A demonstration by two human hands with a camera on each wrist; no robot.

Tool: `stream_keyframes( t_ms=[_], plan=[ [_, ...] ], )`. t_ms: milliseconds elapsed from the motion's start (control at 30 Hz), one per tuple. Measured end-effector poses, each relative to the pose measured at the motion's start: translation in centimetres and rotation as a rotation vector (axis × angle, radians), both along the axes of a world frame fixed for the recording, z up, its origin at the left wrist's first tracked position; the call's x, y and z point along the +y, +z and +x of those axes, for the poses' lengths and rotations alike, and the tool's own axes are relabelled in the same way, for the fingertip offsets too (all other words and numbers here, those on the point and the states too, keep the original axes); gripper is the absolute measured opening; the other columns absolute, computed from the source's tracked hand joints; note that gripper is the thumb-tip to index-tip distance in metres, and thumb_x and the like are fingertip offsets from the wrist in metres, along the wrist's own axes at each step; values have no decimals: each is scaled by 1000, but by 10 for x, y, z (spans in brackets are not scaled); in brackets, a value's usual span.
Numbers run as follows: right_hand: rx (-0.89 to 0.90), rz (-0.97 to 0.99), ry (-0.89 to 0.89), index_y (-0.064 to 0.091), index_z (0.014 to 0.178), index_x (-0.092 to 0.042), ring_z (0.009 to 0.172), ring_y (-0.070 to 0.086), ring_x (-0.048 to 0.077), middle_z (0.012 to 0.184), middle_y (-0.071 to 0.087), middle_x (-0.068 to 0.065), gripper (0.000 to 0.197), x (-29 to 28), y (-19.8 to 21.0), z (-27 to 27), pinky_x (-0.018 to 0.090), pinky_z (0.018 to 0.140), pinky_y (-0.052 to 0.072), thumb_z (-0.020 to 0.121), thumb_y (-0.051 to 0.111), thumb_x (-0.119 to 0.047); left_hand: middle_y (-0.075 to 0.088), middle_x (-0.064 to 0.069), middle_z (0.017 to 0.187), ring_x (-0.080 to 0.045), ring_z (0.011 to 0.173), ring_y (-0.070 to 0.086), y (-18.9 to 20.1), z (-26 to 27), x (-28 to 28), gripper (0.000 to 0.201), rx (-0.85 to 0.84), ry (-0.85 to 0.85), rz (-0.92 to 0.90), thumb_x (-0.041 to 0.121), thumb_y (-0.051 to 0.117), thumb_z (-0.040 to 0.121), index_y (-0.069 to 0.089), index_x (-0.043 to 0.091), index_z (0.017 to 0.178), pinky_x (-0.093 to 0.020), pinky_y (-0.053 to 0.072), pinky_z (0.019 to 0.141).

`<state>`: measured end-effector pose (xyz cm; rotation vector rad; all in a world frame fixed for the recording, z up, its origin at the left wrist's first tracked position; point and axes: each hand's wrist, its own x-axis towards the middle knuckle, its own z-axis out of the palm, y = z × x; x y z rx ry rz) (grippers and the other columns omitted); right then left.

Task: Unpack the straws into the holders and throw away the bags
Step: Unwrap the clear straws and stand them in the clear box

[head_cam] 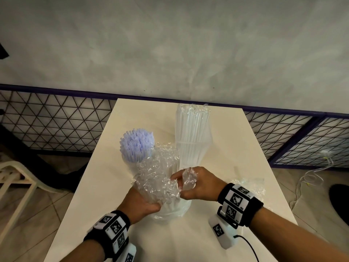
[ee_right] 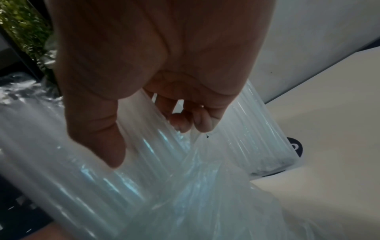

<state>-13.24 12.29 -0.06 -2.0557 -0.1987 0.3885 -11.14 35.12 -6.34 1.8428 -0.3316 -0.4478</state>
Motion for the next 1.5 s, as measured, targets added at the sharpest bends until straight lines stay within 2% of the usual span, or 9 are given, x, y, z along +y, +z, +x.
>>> stream_keyframes(
  t_ms=[200, 367, 500, 633, 767, 867, 1033, 1233, 1500],
  plan=[
    [-65, -72, 35, 75, 96, -27, 92, 65, 8, 96, 70, -7, 29, 7, 0, 0, 33, 89, 53, 71, 88, -23, 64, 8, 52, 5, 51, 57, 6, -4, -1, 35, 84, 9, -2, 26, 70, 38, 52, 15, 66, -6, 41, 54],
    [-78, -129, 40, 68, 98, -30, 92, 65, 11, 96, 70, -8, 31, 11, -5, -2, 36, 90, 52, 70, 82, -31, 48, 14, 76, 3, 68, 47, 5, -3, 1, 47, 85, 92, 136, -7, 75, 70, 43, 26, 77, -4, 40, 53],
    [-93, -77, -18, 70, 96, -24, 91, 68, 9, 96, 72, -8, 26, 9, -6, -1, 33, 88, 55, 74, 82, -19, 70, 12, 68, 5, 66, 63, 0, -2, 3, 50, 87, 9, 100, 10, 81, 50, 55, 6, 92, -10, 46, 67],
    [-108, -90, -89, 70, 94, -18, 86, 69, 11, 90, 72, -6, 27, -2, 1, 4, 36, 83, 56, 72, 86, -22, 70, 24, 71, 11, 70, 64, -3, -1, 4, 37, 31, 5, 97, -12, 74, 64, 58, -6, 96, 0, 40, 67],
    [-111, -42, -135, 71, 85, -12, 74, 70, 21, 80, 72, 3, 22, -7, 18, 7, 41, 69, 57, 72, 87, -20, 71, 23, 79, 8, 80, 65, -2, -1, 5, 39, -4, -8, 87, -2, 75, 61, 62, 5, 97, 1, 41, 71],
    [-134, 34, -179, 71, 80, -9, 62, 65, 8, 69, 68, -4, 16, -9, 37, 11, 24, 58, 49, 74, 86, -11, 72, 18, 83, 4, 81, 67, -3, -1, 5, 45, 15, -4, 58, 6, 74, 55, 63, 11, 98, -1, 43, 71],
    [-154, 77, -239, 72, 89, -3, 79, 71, 32, 84, 72, 18, 18, -14, 63, 20, 46, 75, 57, 75, 84, -7, 71, 17, 81, 1, 76, 67, -2, 0, 3, 45, 8, -12, 33, 2, 73, 54, 60, 9, 97, -4, 45, 70],
    [-36, 89, -137, 73, 101, -16, 99, 73, 20, 103, 76, 4, 34, -10, 57, 23, 46, 94, 56, 69, 83, -22, 71, 16, 81, -1, 76, 67, -3, 0, 4, 58, -2, -4, -4, 32, 73, 42, 60, 11, 95, -9, 47, 73],
    [-82, 134, -103, 65, 84, -7, 77, 65, 20, 84, 67, 12, 15, 2, 61, 24, 36, 76, 54, 79, 79, -4, 69, 28, 78, 8, 76, 66, -1, -1, 2, 62, 18, 5, -43, 20, 77, 41, 52, 18, 98, -3, 46, 72]
  ],
)
